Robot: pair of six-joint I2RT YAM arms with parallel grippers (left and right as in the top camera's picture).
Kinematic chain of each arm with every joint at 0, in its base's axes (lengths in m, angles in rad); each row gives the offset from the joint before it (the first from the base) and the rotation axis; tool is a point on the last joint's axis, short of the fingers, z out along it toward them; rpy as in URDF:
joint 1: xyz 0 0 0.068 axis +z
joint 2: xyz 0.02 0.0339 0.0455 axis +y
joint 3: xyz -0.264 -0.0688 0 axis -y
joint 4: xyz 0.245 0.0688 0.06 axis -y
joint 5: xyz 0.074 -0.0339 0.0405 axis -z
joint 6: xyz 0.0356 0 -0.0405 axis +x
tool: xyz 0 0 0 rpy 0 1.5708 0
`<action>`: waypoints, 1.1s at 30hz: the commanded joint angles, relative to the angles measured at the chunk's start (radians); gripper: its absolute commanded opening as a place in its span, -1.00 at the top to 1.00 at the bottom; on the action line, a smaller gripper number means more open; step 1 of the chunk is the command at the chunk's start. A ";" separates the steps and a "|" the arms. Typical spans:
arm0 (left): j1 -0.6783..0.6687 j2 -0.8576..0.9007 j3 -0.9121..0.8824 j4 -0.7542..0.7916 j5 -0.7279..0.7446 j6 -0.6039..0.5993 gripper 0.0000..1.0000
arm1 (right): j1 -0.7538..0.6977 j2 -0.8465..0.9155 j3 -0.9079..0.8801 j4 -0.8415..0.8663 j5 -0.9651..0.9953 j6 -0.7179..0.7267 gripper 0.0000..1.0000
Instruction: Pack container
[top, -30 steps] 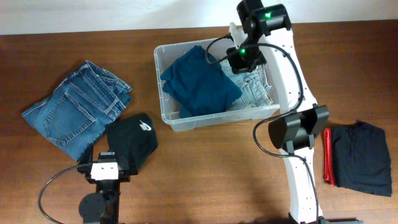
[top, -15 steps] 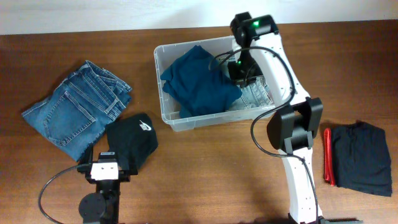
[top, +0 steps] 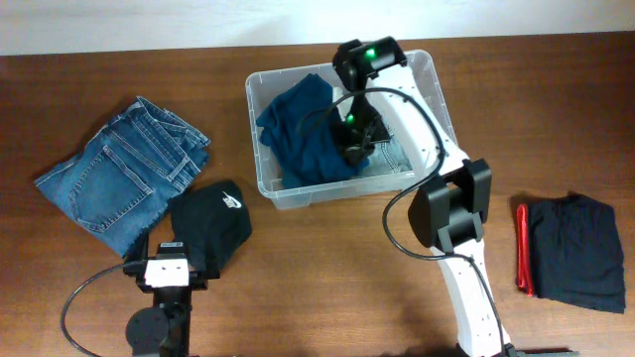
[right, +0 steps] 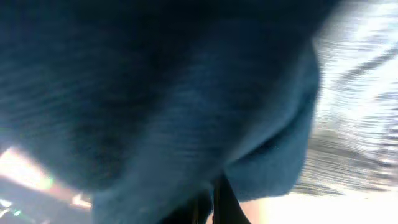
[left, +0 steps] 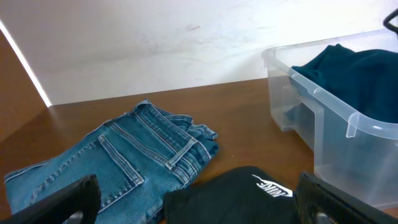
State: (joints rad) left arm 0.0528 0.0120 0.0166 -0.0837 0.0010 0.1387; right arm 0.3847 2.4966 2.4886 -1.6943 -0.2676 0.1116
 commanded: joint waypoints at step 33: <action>0.004 -0.005 -0.007 0.001 0.011 0.016 -0.99 | 0.071 -0.052 -0.002 0.002 -0.222 0.002 0.91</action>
State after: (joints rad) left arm 0.0528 0.0120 0.0166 -0.0837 0.0010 0.1387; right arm 0.4610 2.4954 2.4886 -1.6917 -0.5041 0.1158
